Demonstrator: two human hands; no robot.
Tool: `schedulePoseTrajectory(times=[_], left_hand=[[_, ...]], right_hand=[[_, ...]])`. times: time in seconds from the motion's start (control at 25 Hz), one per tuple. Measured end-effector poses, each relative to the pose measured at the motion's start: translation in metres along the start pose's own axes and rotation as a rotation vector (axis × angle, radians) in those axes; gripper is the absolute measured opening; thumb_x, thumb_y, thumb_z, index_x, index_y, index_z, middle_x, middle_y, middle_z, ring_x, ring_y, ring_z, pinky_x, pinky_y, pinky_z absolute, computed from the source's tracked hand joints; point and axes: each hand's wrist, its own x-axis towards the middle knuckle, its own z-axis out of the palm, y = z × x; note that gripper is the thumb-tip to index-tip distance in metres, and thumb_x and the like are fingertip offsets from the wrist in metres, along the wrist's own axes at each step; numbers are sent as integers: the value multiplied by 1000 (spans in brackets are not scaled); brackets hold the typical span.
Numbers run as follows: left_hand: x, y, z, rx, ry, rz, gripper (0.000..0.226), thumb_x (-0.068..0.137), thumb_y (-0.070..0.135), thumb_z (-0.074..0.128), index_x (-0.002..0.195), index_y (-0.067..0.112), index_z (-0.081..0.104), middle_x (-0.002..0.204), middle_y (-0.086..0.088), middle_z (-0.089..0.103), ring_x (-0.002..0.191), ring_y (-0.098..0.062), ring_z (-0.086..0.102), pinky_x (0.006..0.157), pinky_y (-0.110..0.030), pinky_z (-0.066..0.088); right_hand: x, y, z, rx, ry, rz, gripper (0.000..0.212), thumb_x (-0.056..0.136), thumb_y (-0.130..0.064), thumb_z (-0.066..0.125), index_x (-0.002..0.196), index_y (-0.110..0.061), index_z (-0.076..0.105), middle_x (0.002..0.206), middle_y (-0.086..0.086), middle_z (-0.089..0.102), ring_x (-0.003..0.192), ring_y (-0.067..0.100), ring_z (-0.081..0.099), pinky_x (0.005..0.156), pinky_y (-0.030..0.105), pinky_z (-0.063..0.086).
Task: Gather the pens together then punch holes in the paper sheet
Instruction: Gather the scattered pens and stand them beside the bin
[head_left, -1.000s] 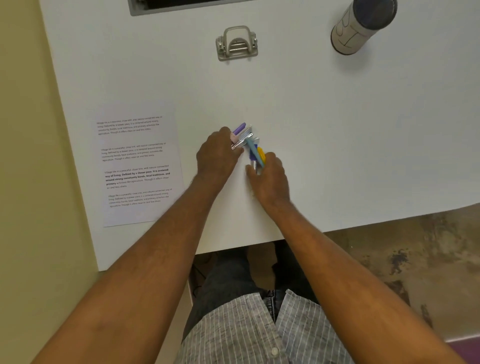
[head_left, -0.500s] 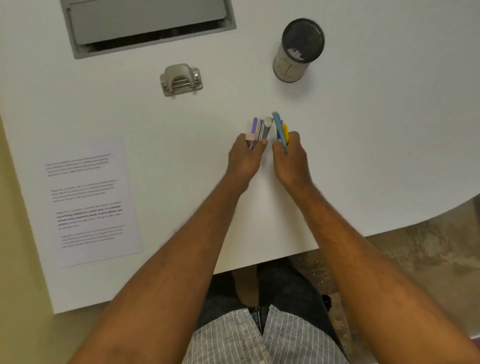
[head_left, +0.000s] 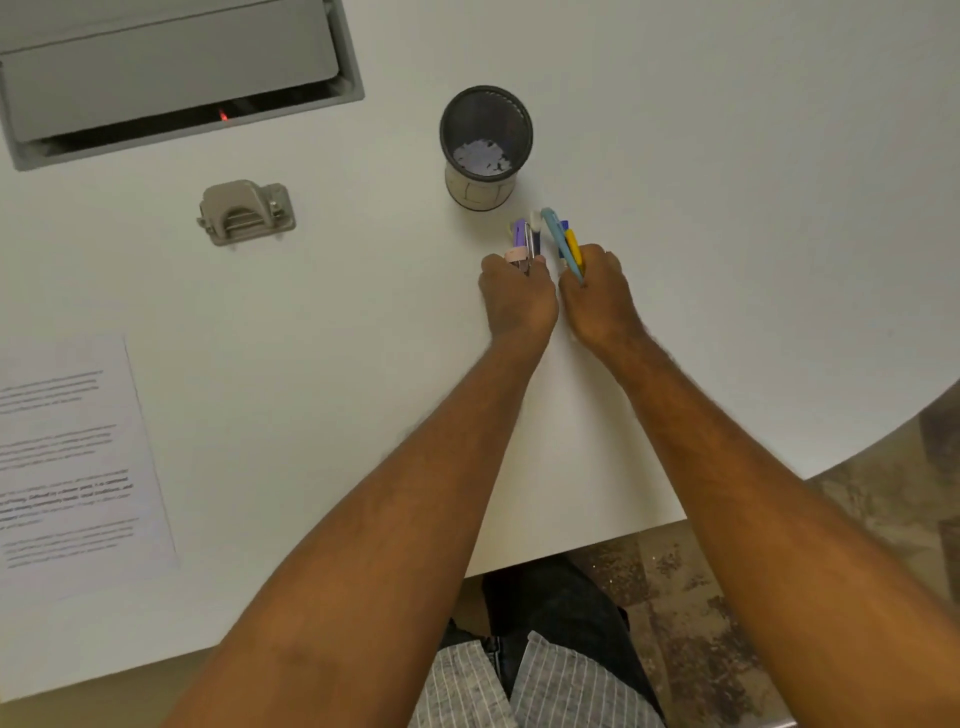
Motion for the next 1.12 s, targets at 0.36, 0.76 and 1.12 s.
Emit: schedulePoseTrajectory(times=[0.36, 0.76, 1.12], left_hand=[[-1, 3, 11, 185, 27, -26, 44, 102, 33, 59, 136, 7, 45, 132, -12, 51, 116, -28, 60, 94, -43, 57], [1, -1, 13, 412, 50, -41, 59, 99, 40, 64, 143, 10, 37, 145, -11, 43, 132, -26, 47, 102, -36, 46], [3, -13, -2, 390, -8, 127, 46, 96, 30, 72, 128, 7, 49, 122, -9, 58, 104, -19, 59, 77, -22, 45]], right_hand=[[-4, 7, 0, 34, 46, -61, 38, 104, -37, 64, 128, -8, 58, 120, 15, 58, 94, 18, 57, 77, 31, 52], [-13, 14, 0, -54, 108, -57, 57, 101, -39, 68, 149, -14, 49, 136, 13, 56, 120, 25, 61, 98, 40, 59], [-15, 17, 3, -114, 108, -66, 54, 102, -39, 64, 149, -14, 51, 136, 15, 55, 123, 25, 59, 98, 38, 58]])
